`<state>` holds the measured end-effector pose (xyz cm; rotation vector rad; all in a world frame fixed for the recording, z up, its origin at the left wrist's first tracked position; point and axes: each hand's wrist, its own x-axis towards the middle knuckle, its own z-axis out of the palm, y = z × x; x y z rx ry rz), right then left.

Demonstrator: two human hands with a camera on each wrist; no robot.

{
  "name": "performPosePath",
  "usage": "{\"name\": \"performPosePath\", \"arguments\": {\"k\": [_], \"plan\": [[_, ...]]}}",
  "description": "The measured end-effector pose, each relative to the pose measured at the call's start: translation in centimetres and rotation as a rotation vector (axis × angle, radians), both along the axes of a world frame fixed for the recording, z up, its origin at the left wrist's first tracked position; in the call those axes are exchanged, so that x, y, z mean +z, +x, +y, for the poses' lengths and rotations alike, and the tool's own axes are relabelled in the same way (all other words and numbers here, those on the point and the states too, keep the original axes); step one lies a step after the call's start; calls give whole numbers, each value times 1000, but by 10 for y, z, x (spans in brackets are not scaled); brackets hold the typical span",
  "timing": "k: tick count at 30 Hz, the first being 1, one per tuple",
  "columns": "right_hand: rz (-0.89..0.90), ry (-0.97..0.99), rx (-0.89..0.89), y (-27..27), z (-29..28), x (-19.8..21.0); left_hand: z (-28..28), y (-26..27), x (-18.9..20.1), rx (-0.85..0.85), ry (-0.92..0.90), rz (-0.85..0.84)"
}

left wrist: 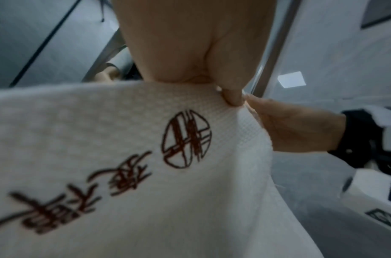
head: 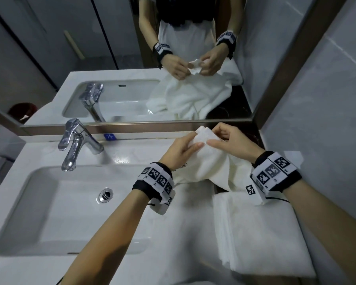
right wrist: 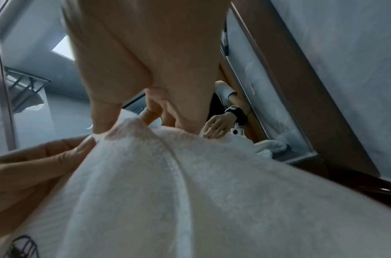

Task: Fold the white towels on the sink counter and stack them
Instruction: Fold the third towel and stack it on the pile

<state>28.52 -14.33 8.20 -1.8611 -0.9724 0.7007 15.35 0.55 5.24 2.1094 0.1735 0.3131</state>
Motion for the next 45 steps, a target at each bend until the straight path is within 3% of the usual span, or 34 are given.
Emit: {"name": "performPosePath", "arguments": {"k": [6,10,15,20,23,25,28,32,36,40,45], "plan": [[64,77,-26,-2,4,0,-2,-4,-5,18,29,-55],[-20,73,-81,2,3,-1,2,-8,-8,120,-81,-91],[-41,67,-17,5,2,3,1,-6,-3,60,-73,-51],[8,142,-110,6,2,1,3,-5,-5,57,-145,-33],[-4,190,-168,8,0,0,7,-13,-14,51,-144,24],[-17,219,-212,10,-3,0,13,-21,-25,46,-145,158],[-81,269,-305,20,-8,6,25,-34,-41,43,-8,357],[-129,315,-355,27,-11,19,37,-42,-44,98,69,361],[-166,379,-369,25,-9,40,43,-31,-31,214,434,357],[-190,417,-293,20,-13,60,54,-21,-18,189,756,366],[-169,435,-248,16,-24,70,69,-17,-19,107,783,545]]}}
